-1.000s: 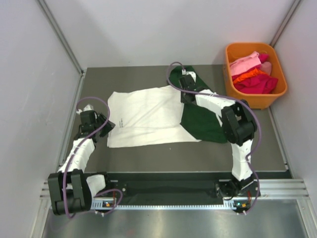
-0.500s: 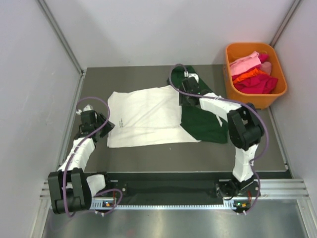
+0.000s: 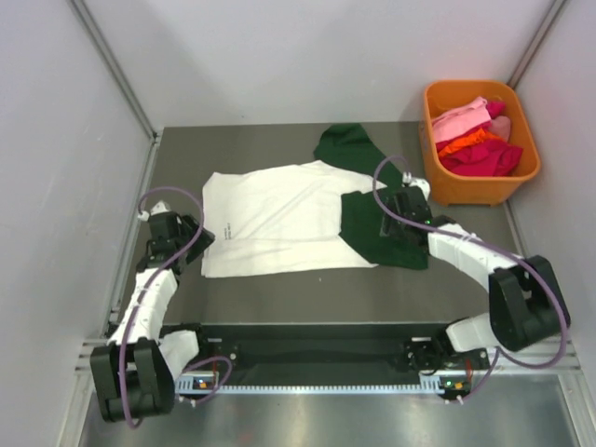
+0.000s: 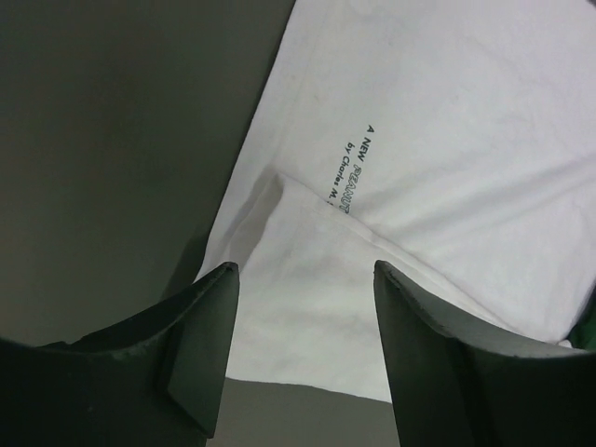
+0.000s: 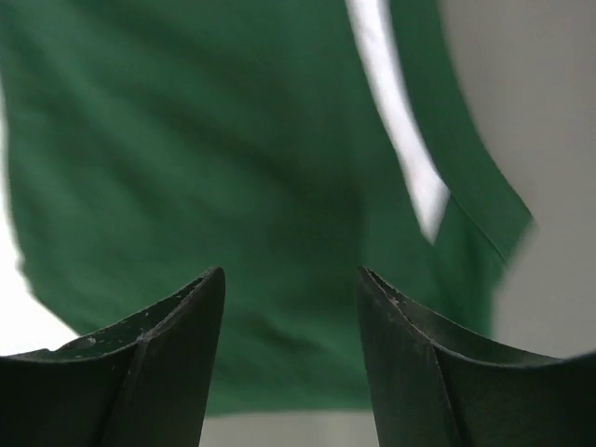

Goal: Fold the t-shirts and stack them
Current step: Fold the tshirt

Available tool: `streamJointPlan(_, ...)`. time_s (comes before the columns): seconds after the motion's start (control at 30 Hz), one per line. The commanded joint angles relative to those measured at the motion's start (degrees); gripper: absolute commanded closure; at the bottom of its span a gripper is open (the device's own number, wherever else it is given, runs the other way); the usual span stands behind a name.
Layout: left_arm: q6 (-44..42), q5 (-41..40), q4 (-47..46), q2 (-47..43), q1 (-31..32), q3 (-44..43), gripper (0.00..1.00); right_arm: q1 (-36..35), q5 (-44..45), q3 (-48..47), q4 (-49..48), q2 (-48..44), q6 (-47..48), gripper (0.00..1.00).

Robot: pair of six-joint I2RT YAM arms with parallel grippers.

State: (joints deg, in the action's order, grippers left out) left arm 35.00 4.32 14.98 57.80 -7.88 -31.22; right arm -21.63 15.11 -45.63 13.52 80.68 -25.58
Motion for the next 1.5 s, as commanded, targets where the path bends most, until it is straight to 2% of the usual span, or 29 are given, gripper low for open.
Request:
streamJointPlan(0.0, 1.6, -3.8, 4.5, -6.5, 0.1, 1.1, 0.35, 3.2, 0.6, 6.1, -0.3, -10.3, -3.7, 0.41)
streamJointPlan(0.13, 3.6, -5.5, 5.1, -10.5, 0.0, 2.7, 0.39, 5.6, -1.2, 15.3, -1.8, -18.8, -6.1, 0.43)
streamJointPlan(0.3, 5.9, -4.6, 5.9, -9.5, 0.0, 2.9, 0.44, 7.0, -1.8, 18.0, -1.0, -22.4, -8.2, 0.45)
streamJointPlan(0.53, 8.7, -4.6, 6.0, -3.1, 0.0, 2.6, 0.48, 9.7, -3.1, 16.0, -1.0, -15.2, -11.3, 0.5)
streamJointPlan(0.57, 9.0, -4.6, 6.3, -2.0, 0.0, 2.6, 0.5, 10.7, -1.8, 15.1, 0.1, -11.5, -13.8, 0.53)
streamJointPlan(0.67, 9.2, -5.3, 6.3, -1.8, 0.0, 2.7, 0.5, 11.9, -3.2, 14.4, 0.3, -8.6, -14.9, 0.57)
streamJointPlan(0.77, 9.7, -6.2, 6.9, -2.1, 0.1, 2.9, 0.51, 12.4, -4.2, 14.2, 0.5, -5.6, -16.5, 0.63)
streamJointPlan(0.83, 11.0, -7.2, 8.4, -2.3, 0.0, 2.9, 0.53, 12.7, -4.1, 14.0, 0.9, -4.9, -17.1, 0.73)
streamJointPlan(0.97, 11.9, -6.3, 8.9, -1.9, 0.1, 3.4, 0.56, 12.7, -3.2, 14.3, 0.9, -5.8, -18.5, 0.78)
streamJointPlan(1.17, 12.5, -4.6, 7.3, 0.0, 0.1, 5.8, 0.49, 12.7, -3.0, 13.9, 1.1, -5.4, -18.2, 0.93)
streamJointPlan(1.2, 12.5, -4.6, 6.6, 0.4, 0.0, 6.1, 0.48, 12.7, -3.2, 13.9, 0.8, -5.5, -18.0, 1.0)
streamJointPlan(1.33, 11.1, -2.7, 3.9, 4.1, 0.0, 6.3, 0.45, 12.7, -4.7, 13.7, 0.1, -5.6, -17.7, 1.0)
streamJointPlan(1.47, 9.6, 1.9, 2.3, 10.2, 0.1, 5.1, 0.47, 12.7, -4.7, 13.4, 0.2, -5.7, -17.8, 1.0)
